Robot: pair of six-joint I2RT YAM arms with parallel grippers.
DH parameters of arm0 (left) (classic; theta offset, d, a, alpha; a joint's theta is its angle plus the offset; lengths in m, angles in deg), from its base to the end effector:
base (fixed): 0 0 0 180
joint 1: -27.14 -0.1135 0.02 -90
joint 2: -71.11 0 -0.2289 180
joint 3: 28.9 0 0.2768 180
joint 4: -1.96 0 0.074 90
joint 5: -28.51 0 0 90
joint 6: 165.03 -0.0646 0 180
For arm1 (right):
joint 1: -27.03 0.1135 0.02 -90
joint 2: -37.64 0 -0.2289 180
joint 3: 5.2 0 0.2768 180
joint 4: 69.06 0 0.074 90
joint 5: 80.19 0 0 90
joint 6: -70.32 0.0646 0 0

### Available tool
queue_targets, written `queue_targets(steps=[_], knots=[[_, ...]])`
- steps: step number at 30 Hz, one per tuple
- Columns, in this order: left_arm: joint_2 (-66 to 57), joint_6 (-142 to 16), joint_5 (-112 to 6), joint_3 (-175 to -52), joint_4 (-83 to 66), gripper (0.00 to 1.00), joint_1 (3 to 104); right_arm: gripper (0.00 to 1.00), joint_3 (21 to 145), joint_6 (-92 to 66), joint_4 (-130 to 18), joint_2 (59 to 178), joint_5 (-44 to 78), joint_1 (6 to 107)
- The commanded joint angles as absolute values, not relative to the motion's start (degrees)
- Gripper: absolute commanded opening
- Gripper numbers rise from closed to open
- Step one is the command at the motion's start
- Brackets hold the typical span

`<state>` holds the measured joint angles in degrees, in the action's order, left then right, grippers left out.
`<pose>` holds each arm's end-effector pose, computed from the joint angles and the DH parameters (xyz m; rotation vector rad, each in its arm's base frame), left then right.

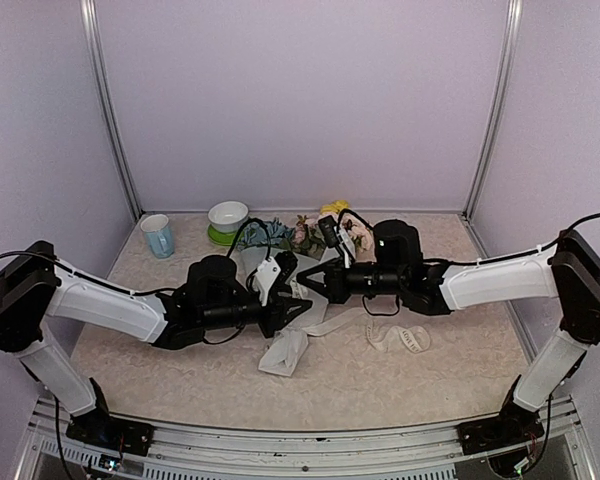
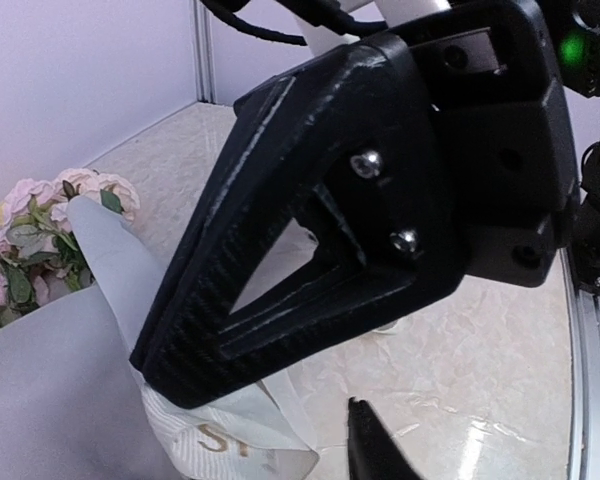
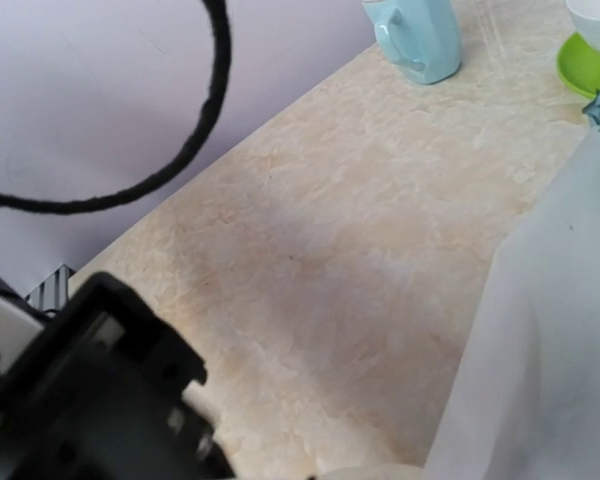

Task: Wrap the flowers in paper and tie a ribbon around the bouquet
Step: Pick up the right side of the half-tied ribbon from the center of the board.

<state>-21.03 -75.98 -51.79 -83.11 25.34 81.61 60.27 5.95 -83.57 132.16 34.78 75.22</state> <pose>0.2121 -0.3157 0.1375 0.9909 1.6192 -0.8033 0.2519 0.3225 0.1740 -0.7187 1.8721 1.2683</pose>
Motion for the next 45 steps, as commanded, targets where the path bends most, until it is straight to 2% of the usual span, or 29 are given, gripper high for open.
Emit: queue_targets(steps=[1, 6, 7, 9, 11, 14, 16, 18, 19, 25, 27, 28, 33, 38, 45], knots=[[-22.52, -75.45, -56.35, -85.56, 25.92, 0.0, 81.92, 0.0, 59.22, 7.82, -85.13, 130.1, 34.35, 75.77], [-21.29, -75.06, -54.73, -83.79, 27.67, 0.0, 81.58, 0.0, 59.48, 7.04, -79.37, 128.5, 32.56, 75.72], [-20.94, -75.15, -54.85, -83.14, 27.97, 0.0, 81.54, 0.16, 60.08, 6.92, -74.71, 127.6, 28.2, 75.72], [-20.31, -75.21, -55.37, -82.59, 27.8, 0.0, 81.46, 0.39, 62.15, 5.76, -62.01, 125.0, 15.34, 75.64], [-19.62, -75.36, -55.5, -81.98, 27.67, 0.0, 81.38, 0.53, 63.92, 9.57, -47.78, 122.75, 1.68, 74.61], [-18.85, -75.72, -55.2, -81.14, 27.8, 0.0, 81.07, 0.62, 63.62, 17.17, -29.98, 120.62, -4.99, 70.6], [-18.58, -75.54, -55.22, -80.65, 28.0, 0.0, 80.69, 0.61, 62.02, 19.95, -22.51, 119.14, -4.74, 68.92], [-18.59, -75.1, -54.63, -80.29, 28.03, 0.0, 80.19, 0.43, 59.81, 19.83, -20.16, 117.17, -1.34, 69.6], [-18.67, -74.91, -54.29, -80.19, 28.1, 0.0, 80.0, 0.38, 58.93, 20.61, -19.67, 116.54, 0.37, 70.69], [-18.68, -74.16, -52.56, -79.56, 28.2, 0.0, 79.48, 0.35, 58.79, 30.28, -10.9, 121.62, 0.56, 77.5], [-18.63, -74.17, -51.98, -79.31, 28.46, 0.0, 79.24, 0.37, 57.86, 30.51, -14.24, 123.77, 2.36, 78.23], [-18.73, -74.22, -51.66, -79.34, 28.39, 0.0, 79.05, 0.42, 58.21, 31.26, -14.78, 125.24, 1.81, 78.21], [-18.2, -74.54, -50.42, -79.59, 27.44, 0.0, 78.17, 0.51, 59.77, 31.45, -13.84, 128.07, -4.59, 76.24], [-17.93, -74.77, -50.34, -79.39, 27.15, 0.0, 77.3, 0.53, 57.74, 27.67, -15.39, 129.4, -9.31, 70.2], [-18.12, -75.06, -49.77, -79.57, 25.99, 0.0, 76.8, 0.53, 59.54, 16.03, -22.59, 127.83, -9.24, 53.34]])
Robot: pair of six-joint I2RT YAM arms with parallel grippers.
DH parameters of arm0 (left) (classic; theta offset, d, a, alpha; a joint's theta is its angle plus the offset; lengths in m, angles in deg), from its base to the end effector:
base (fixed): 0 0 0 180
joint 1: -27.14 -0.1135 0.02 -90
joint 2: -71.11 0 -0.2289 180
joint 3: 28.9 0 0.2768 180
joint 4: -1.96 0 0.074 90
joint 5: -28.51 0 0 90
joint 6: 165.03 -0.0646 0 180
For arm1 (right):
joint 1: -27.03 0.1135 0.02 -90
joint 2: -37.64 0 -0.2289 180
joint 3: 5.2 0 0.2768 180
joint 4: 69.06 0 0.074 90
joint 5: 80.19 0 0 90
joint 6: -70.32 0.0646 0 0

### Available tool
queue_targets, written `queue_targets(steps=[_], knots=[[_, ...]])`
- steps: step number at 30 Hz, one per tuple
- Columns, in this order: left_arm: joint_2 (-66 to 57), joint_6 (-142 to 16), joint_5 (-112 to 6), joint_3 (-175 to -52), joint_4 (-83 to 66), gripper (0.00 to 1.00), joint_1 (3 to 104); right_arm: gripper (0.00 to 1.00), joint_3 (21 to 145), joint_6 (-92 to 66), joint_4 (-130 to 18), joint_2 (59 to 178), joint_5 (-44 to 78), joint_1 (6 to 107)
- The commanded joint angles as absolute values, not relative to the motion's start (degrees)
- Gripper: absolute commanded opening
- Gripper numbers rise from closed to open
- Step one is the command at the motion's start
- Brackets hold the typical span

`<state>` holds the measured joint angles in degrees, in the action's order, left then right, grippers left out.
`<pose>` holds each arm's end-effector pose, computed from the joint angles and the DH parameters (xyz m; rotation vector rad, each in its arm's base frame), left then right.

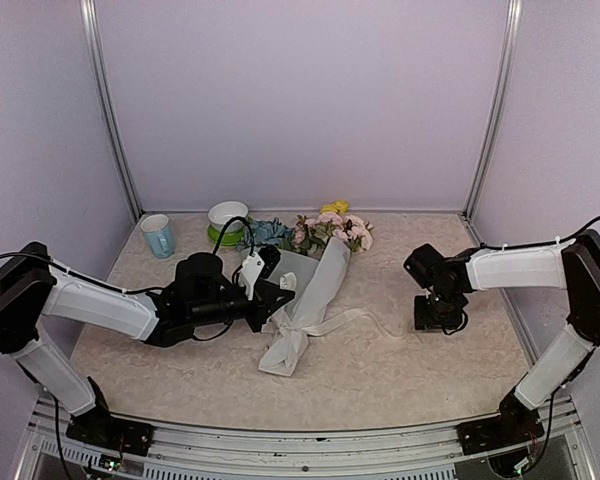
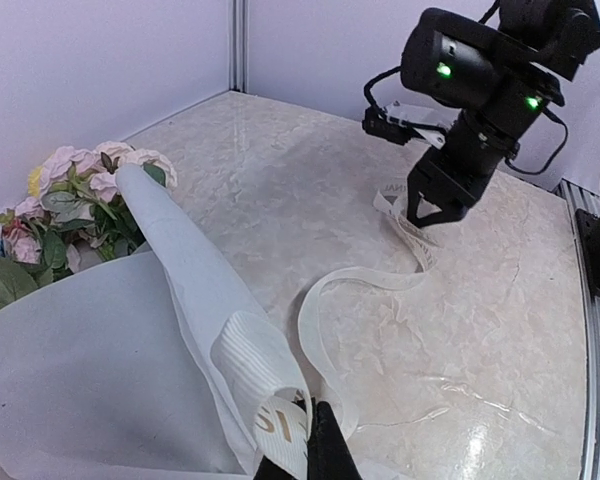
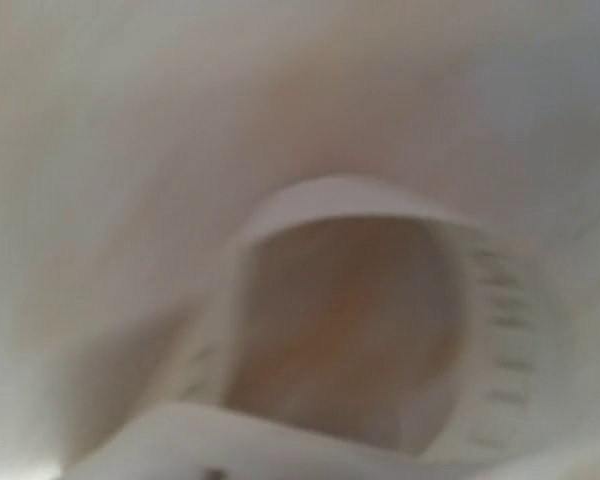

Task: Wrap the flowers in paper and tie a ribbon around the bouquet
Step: Pick up the right side of the half-tied ribbon from the center of the board.

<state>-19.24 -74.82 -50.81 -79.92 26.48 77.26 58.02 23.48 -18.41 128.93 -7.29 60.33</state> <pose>0.2270 -0.2904 0.1318 0.9220 1.6585 -0.7798 0.2578 0.1466 0.0790 0.2820 2.7854 -0.1595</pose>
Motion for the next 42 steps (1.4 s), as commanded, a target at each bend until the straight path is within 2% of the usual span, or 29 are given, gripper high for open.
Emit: queue_targets(steps=[1, 4, 8, 13, 18, 21, 28, 30, 32, 37, 42], knots=[[-18.04, -75.11, -49.76, -79.56, 25.74, 0.0, 76.72, 0.54, 60.75, 14.8, -22.36, 127.71, -9.41, 51.72], [-17.7, -75.46, -49.82, -79.74, 25.02, 0.0, 76.53, 0.55, 63.0, 10.61, -22.34, 126.86, -8.74, 46.54], [-17.65, -75.84, -49.81, -79.65, 24.91, 0.0, 76.36, 0.51, 63.95, 8.41, -22.03, 125.26, -4.18, 43.04], [-17.93, -75.65, -49.34, -80.04, 24.61, 0.0, 76.26, 0.52, 60.98, 11.14, -25.8, 121.07, 13.05, 44.61], [-18.32, -76.09, -48.88, -80.62, 24.33, 0.0, 76.18, 0.62, 59.99, 14.28, -25.25, 119.2, 7.98, 44.71], [-18.48, -76.08, -48.6, -81.31, 23.24, 0.0, 76.09, 0.63, 60.17, 13.3, -25.3, 121.5, 9.09, 43.0], [-17.51, -75.56, -48.93, -80.0, 23.99, 0.0, 76.18, 0.49, 57.43, 12.49, -28.41, 128.52, 14.16, 44.88], [-17.28, -75.58, -49.02, -79.88, 24.1, 0.0, 76.2, 0.31, 56.64, 12.29, -29.02, 129.87, 12.99, 44.79], [-17.06, -76.3, -49.18, -79.62, 24.56, 0.0, 76.19, 0.02, 57.09, 12.51, -27.32, 129.72, 9.27, 44.79], [-16.94, -78.1, -50.25, -80.21, 23.06, 0.0, 76.52, 0.0, 61.08, 8.95, -23.35, 122.13, 6.38, 44.79], [-16.17, -79.91, -50.42, -79.42, 23.63, 0.0, 77.48, 0.0, 77.82, 4.31, -16.23, 119.33, 3.29, 48.88]])
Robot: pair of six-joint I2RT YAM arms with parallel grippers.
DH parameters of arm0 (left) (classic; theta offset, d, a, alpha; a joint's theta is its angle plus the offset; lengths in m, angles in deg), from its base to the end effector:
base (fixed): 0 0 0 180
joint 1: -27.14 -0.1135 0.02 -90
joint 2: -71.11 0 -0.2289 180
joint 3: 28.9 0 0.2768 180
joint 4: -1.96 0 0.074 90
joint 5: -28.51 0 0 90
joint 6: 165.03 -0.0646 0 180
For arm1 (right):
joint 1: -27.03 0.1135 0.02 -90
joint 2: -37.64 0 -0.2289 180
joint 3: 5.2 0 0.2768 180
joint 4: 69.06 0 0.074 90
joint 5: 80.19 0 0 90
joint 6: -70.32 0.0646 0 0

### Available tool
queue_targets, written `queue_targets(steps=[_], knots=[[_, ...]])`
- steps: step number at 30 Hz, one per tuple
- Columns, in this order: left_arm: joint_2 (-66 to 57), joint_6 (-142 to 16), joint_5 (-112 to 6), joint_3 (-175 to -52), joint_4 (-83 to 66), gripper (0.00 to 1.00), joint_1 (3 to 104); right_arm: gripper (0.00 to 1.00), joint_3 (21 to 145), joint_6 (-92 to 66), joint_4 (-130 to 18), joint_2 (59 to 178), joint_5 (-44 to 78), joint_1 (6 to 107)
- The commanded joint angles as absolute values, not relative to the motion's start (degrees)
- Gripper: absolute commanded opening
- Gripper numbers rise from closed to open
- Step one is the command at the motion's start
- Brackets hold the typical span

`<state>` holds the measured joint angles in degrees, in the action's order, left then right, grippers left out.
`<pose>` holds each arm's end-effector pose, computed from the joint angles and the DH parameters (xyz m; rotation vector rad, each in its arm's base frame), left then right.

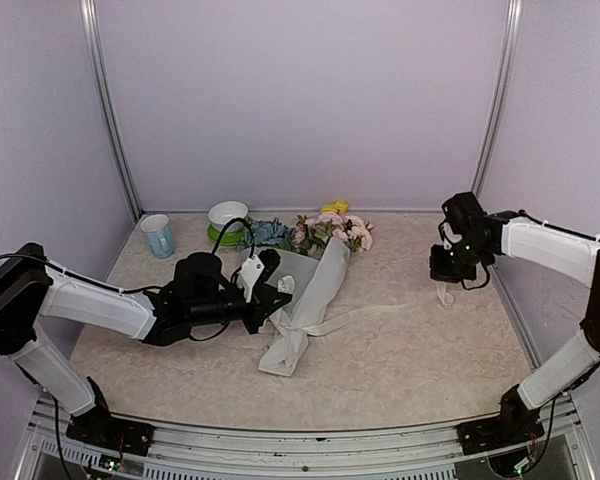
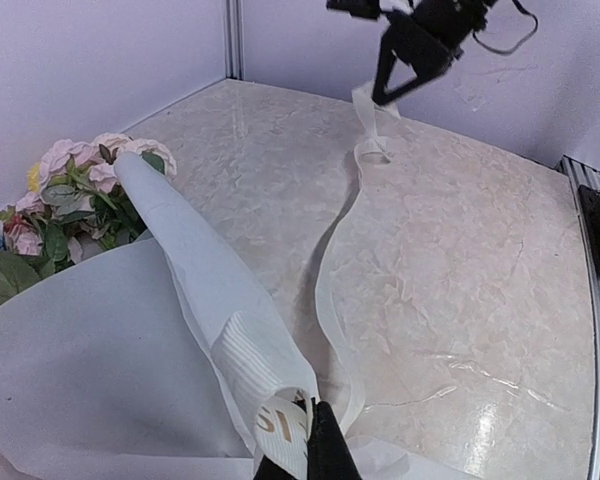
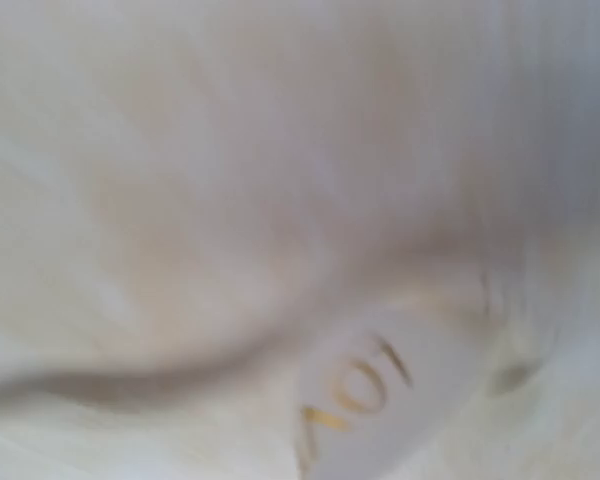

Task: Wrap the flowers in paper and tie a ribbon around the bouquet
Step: Pick up the right side of the half-tied ribbon from the center of the board, then cross the half-tied ribbon over the folded bouquet.

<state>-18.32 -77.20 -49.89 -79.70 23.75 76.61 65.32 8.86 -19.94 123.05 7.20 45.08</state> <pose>0.2275 -0.2861 0.1298 0.9682 1.6681 -0.7515 0.3146 0.0994 0.1460 0.2610 2.6884 0.1900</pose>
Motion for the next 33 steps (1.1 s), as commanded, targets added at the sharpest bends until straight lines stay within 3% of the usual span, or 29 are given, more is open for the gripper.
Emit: queue_targets(steps=[1, 8, 14, 21, 27, 28, 29, 32, 33], knots=[[-15.79, -80.79, -51.3, -79.74, 22.55, 0.0, 78.2, 0.0, 82.49, 3.45, -15.49, 119.53, 2.11, 51.89], [-12.56, -83.41, -51.74, -75.94, 24.58, 0.0, 80.76, 0.0, 119.84, -5.99, -19.61, 134.14, 3.64, 76.44], [-10.6, -87.46, -53.2, -72.95, 24.72, 0.0, 84.72, 0.0, 146.83, -12.51, -23.78, 154.58, 12.87, 89.23], [-10.14, -86.6, -54.48, -71.67, 25.12, 0.0, 86.49, 0.0, 146.92, -10.87, -32.88, 161.24, 19.81, 93.18], [-11.91, -85.89, -53.93, -73.09, 25.16, 0.0, 86.8, 0.0, 147.18, -8.74, -30.2, 163.86, 23.5, 93.3], [-12.25, -85.9, -53.79, -73.06, 25.49, 0.0, 86.86, 0.07, 147.16, -8.77, -29.51, 164.0, 23.45, 93.3], [-12.46, -85.85, -53.66, -73.12, 25.64, 0.0, 86.9, 0.23, 147.09, -8.82, -28.82, 163.96, 23.17, 93.3], [-12.75, -85.19, -53.62, -73.4, 25.69, 0.0, 86.9, 0.84, 146.87, -9.84, -26.84, 163.0, 22.55, 93.3], [-12.79, -84.87, -53.47, -73.41, 25.85, 0.0, 86.9, 0.97, 146.55, -10.55, -25.97, 162.34, 22.38, 93.3]])
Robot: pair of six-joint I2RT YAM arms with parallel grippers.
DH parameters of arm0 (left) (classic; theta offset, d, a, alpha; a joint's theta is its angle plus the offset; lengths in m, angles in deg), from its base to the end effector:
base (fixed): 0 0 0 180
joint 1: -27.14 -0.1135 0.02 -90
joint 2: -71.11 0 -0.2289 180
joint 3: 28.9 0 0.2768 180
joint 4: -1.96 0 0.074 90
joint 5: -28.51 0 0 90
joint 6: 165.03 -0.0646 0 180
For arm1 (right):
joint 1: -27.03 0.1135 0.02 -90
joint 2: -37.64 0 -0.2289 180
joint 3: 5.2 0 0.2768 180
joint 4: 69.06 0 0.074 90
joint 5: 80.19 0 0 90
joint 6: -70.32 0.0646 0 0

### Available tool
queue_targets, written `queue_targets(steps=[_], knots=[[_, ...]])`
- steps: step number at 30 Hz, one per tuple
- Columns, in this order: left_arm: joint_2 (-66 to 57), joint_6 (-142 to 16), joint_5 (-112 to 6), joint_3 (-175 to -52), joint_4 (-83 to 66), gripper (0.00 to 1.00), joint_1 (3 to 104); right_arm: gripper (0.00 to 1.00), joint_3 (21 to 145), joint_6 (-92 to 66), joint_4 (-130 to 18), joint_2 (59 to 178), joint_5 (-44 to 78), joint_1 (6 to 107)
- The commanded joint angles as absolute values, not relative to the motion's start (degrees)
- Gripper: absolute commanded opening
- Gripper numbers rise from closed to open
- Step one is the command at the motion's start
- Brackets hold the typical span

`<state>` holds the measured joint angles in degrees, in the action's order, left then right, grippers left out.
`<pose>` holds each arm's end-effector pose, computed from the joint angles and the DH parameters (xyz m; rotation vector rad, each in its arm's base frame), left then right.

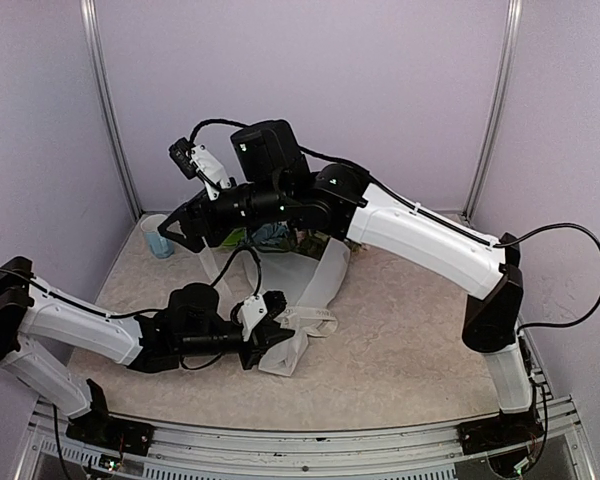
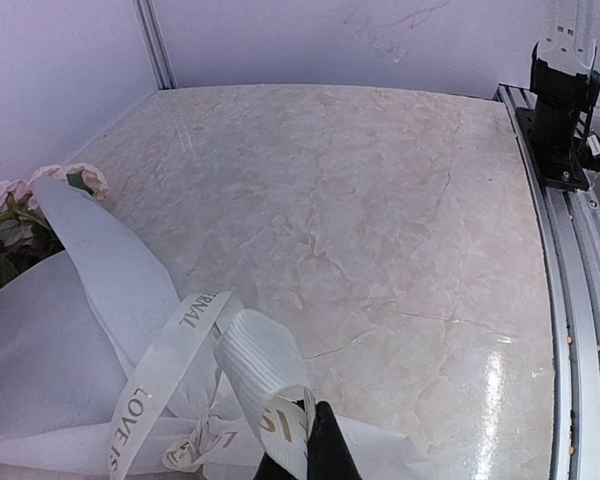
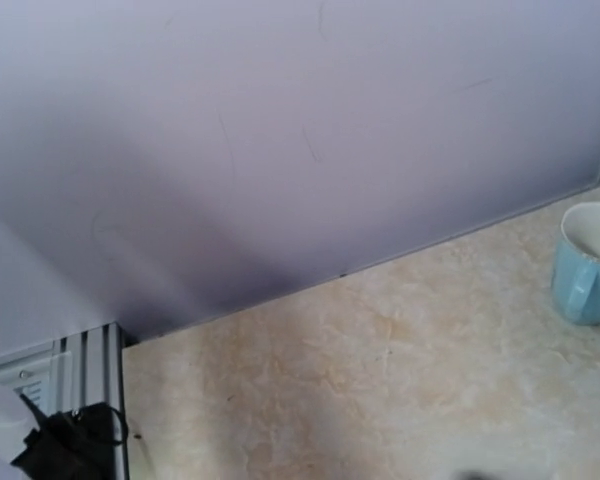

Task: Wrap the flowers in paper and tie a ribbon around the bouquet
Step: Cross the half-tied ribbon over the folded bouquet.

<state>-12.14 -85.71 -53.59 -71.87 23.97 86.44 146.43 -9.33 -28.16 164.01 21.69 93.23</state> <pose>0.1635 -0.2928 0.1186 1.1961 1.5394 -0.7020 0.2050 0.4978 0.3789 -1.0683 1.6810 1.0951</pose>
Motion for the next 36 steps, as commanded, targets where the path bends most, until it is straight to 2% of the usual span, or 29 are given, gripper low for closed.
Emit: queue_targets(steps=[1, 6, 11, 16, 20, 22, 27, 32, 34, 36], knots=[[-12.68, -84.71, -53.24, -73.41, 25.98, 0.0, 86.9, 1.0, 145.7, -11.53, -25.47, 161.39, 22.74, 93.24], [-12.08, -84.07, -51.18, -73.17, 26.16, 0.0, 86.77, 1.0, 135.71, -13.65, -25.84, 152.12, 31.12, 90.87], [-12.18, -83.07, -48.7, -72.98, 26.66, 0.0, 85.49, 1.0, 119.0, -13.32, -34.11, 139.29, 37.78, 85.81], [-11.8, -80.2, -42.04, -73.04, 27.71, 0.0, 82.29, 0.9, 94.26, -17.88, -41.66, 128.06, 55.5, 78.0], [-11.06, -80.56, -40.53, -71.95, 28.64, 0.0, 81.04, 0.91, 80.84, -23.65, -44.18, 123.93, 51.4, 77.44], [-10.86, -80.35, -39.74, -71.87, 28.52, 0.0, 80.47, 0.89, 74.05, -25.06, -49.68, 122.72, 49.8, 77.48], [-9.85, -81.42, -39.21, -71.96, 27.15, 0.0, 80.31, 0.7, 74.77, -28.32, -50.02, 128.99, 49.77, 77.47], [-9.53, -82.05, -37.98, -72.29, 25.78, 0.0, 80.27, 0.63, 79.01, -29.19, -48.81, 135.22, 51.83, 77.42], [-9.57, -82.23, -38.08, -72.24, 25.59, 0.0, 80.22, 0.52, 78.7, -28.38, -50.44, 136.45, 52.97, 77.43], [-9.59, -82.32, -38.28, -72.32, 25.04, 0.0, 80.18, 0.37, 78.13, -27.28, -51.81, 137.1, 54.01, 77.54]])
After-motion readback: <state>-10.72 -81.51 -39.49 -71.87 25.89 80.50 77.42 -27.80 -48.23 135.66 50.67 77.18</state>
